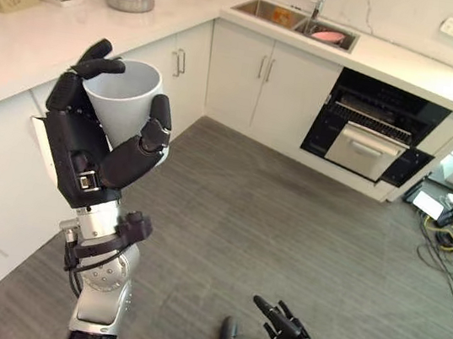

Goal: Walk over to the sink, pick up the cup, carry it to the dishwasher, place the cup inside the dishwasher, then close the dishwasher door

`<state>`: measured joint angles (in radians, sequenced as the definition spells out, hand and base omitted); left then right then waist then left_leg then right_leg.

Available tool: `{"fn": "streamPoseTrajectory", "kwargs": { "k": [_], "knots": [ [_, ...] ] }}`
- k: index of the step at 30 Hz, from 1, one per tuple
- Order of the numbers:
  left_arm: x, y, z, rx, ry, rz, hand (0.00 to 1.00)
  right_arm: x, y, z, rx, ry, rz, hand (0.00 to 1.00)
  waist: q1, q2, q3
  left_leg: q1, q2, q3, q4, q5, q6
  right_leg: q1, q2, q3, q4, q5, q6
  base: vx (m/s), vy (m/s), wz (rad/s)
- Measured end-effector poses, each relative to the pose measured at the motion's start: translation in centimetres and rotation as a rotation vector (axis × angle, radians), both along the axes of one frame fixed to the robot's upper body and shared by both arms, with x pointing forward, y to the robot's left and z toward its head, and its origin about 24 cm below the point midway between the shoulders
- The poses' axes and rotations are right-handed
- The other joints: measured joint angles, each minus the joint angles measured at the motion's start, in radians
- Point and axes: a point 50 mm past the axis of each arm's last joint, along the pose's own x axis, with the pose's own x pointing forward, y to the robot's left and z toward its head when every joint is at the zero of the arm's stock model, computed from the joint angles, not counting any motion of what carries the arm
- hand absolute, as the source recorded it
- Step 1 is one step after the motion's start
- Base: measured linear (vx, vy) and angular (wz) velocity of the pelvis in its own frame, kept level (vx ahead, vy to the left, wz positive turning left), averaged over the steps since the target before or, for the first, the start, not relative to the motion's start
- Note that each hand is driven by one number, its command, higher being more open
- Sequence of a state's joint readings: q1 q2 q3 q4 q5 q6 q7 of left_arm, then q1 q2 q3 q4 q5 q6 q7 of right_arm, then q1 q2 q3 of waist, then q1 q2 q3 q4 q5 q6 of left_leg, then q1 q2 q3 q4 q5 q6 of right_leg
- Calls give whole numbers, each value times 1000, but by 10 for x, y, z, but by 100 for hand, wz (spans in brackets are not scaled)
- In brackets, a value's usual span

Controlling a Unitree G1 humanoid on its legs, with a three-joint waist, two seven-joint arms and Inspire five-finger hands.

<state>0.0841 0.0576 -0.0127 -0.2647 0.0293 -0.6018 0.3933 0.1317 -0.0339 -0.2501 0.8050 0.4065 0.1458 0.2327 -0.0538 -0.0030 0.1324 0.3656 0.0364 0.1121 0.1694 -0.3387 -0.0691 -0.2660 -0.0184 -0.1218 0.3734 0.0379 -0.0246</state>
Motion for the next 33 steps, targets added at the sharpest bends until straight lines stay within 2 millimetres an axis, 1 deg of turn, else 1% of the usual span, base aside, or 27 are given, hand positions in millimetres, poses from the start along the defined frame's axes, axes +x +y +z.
{"fn": "streamPoseTrajectory", "kwargs": {
  "k": [1, 2, 3, 4, 5, 7, 8, 9, 10, 12, 13, 14, 15, 16, 17, 18, 19, 20, 22, 23, 24, 25, 26, 27, 29, 31, 33],
  "knots": [
    [-2, -3, -5, -13, 22, -9, 0, 0, -5, 1, -10, 15, 12, 100, 0, 22, -6, -13, 34, 4, 79, -8, -10, 5, 18, -20, 44, -59, -12, 561, -222, 11],
    [-3, -8, -5, -17, 24, -25, 0, -1, -9, 1, -16, 30, 12, 100, 0, 42, 2, -67, 65, 3, 231, 0, -22, 32, 37, -36, 48, -104, -24, 538, -231, 14],
    [-2, -9, -5, -17, 23, -28, 0, 0, -11, 3, -21, 28, 10, 100, 0, 53, 8, -104, 85, 4, 333, 17, -36, 49, 48, -41, 47, -125, -28, 636, -277, 5],
    [-2, -13, -6, -32, 23, -39, 0, -2, -14, 4, -37, 36, 15, 100, 2, 78, 24, -227, 139, -5, 638, 153, -70, 105, 74, -40, 46, -171, -46, 525, -195, -2],
    [-3, -15, -7, -39, 28, -52, 0, -4, -16, 6, -51, 36, 20, 100, 3, 90, 25, -322, 180, -17, 832, 221, -82, 144, 89, -38, 42, -201, -54, 513, -179, -6],
    [-7, -17, -11, -34, 51, -78, 0, -13, -18, 5, -81, 63, 36, 100, 10, 99, 22, -456, 238, -11, 1044, 211, -47, 247, 116, -28, -8, -237, -69, 568, -155, -16],
    [-10, -17, -13, -29, 59, -95, 0, -21, -19, 3, -88, 84, 39, 100, 23, 90, 15, -522, 250, 8, 1036, 181, -9, 312, 120, -5, -61, -244, -73, 627, -152, -38],
    [-11, -16, -14, -31, 56, -99, 0, -23, -19, 2, -91, 94, 43, 100, 34, 90, 7, -547, 253, 24, 998, 164, 6, 338, 121, 12, -89, -243, -72, 529, -81, -66],
    [-12, -13, -12, -39, 38, -104, 0, -23, -21, 1, -90, 96, 39, 100, 50, 87, 5, -586, 248, 61, 869, 123, 7, 386, 117, 54, -138, -240, -70, 558, -2, -88],
    [-13, -7, -10, -31, 26, -81, 0, -15, -19, 0, -90, 86, 54, 100, 67, 68, 6, -594, 187, 96, 546, 114, 15, 445, 87, 118, -185, -244, -58, 577, 76, -91],
    [-13, -5, -10, -22, 27, -77, 0, -8, -18, 0, -90, 75, 60, 100, 64, 52, 3, -591, 120, 81, 264, 162, 21, 465, 55, 148, -205, -256, -37, 444, 118, -61],
    [-13, -6, -10, -17, 27, -83, 0, -6, -18, 1, -95, 67, 61, 100, 63, 50, 2, -589, 95, 57, 130, 210, 27, 474, 44, 160, -214, -261, -27, 529, 184, -68],
    [-12, -8, -10, -6, 26, -97, 0, -4, -22, 1, -109, 61, 59, 100, 65, 52, 1, -609, 58, -20, -13, 304, 15, 495, 32, 190, -225, -275, -5, 528, 249, -71],
    [-12, -10, -11, 0, 31, -99, 0, -5, -22, -2, -107, 78, 56, 100, 67, 56, -3, -625, 46, -80, -35, 382, 1, 518, 26, 220, -223, -293, 25, 548, 293, -78],
    [-12, -11, -13, -3, 38, -96, 0, -6, -22, -3, -103, 87, 54, 100, 71, 52, -6, -613, 39, -89, -29, 444, 6, 531, 19, 235, -221, -301, 38, 580, 359, -62],
    [-9, -11, -17, -1, 52, -95, 0, -11, -16, -8, -81, 113, 29, 100, 63, 17, -23, -588, -2, -76, -22, 483, 26, 542, -27, 245, -196, -322, 61, 595, 349, -31],
    [-5, -12, -17, -6, 57, -101, 0, -18, -13, -11, -57, 140, -4, 100, 54, -11, -14, -572, -23, -63, 17, 436, 53, 537, -52, 249, -135, -318, 71, 580, 333, -18],
    [-4, -12, -18, -13, 65, -105, 0, -22, -11, -13, -46, 155, -18, 100, 52, -24, -13, -563, -29, -50, 50, 406, 58, 538, -63, 248, -100, -309, 84, 548, 280, -31],
    [-1, -9, -20, -33, 82, -122, 0, -38, -3, -18, -11, 199, -86, 100, 62, -51, 0, -536, -32, 12, 256, 264, 53, 547, -78, 199, 97, -230, 76, 498, 287, -55],
    [-1, -9, -18, -22, 75, -133, 0, -45, -5, -18, -9, 203, -118, 100, 63, -55, 1, -490, -43, 9, 217, 263, 59, 530, -96, 169, 183, -214, 101, 314, 251, -50],
    [-2, -12, -15, 13, 61, -166, 0, -55, -4, -20, -4, 217, -143, 100, 62, -70, -3, -405, -67, 33, 169, 201, 97, 471, -145, 126, 390, -127, 131, 216, 164, -30],
    [-1, -16, -16, 39, 76, -203, 0, -70, -5, -22, -4, 251, -147, 100, 58, -82, -34, -340, -86, 31, 107, 177, 110, 391, -146, 160, 520, 22, 149, 393, 223, -26],
    [-1, -18, -13, 45, 66, -212, 0, -75, -4, -22, -5, 267, -141, 100, 57, -73, -40, -314, -84, 37, 77, 175, 115, 342, -128, 176, 573, 2, 152, 384, 147, -24],
    [-1, -19, -8, 57, 33, -213, 0, -73, 0, -22, 9, 264, -126, 100, 42, -74, -37, -284, -81, 45, 35, 172, 125, 210, -101, 166, 671, -138, 124, 385, 116, -19],
    [4, -21, -7, 52, 39, -219, 0, -71, -3, -21, 7, 250, -122, 100, 0, -64, -29, -221, -72, 48, -29, 166, 121, 41, -90, 44, 644, -263, 87, 409, 80, -7],
    [7, -22, -9, 55, 67, -228, 0, -65, -6, -18, -9, 223, -131, 100, -27, -47, -19, -141, -40, 71, -73, 148, 98, -36, -87, -109, 468, -296, 60, 502, 63, -20],
    [9, -23, -9, 49, 73, -247, 0, -62, -6, -17, -10, 222, -137, 100, -42, -41, -15, -91, -12, 83, -88, 125, 69, -46, -66, -208, 259, -276, 54, 566, 18, -15]
  ]
}}
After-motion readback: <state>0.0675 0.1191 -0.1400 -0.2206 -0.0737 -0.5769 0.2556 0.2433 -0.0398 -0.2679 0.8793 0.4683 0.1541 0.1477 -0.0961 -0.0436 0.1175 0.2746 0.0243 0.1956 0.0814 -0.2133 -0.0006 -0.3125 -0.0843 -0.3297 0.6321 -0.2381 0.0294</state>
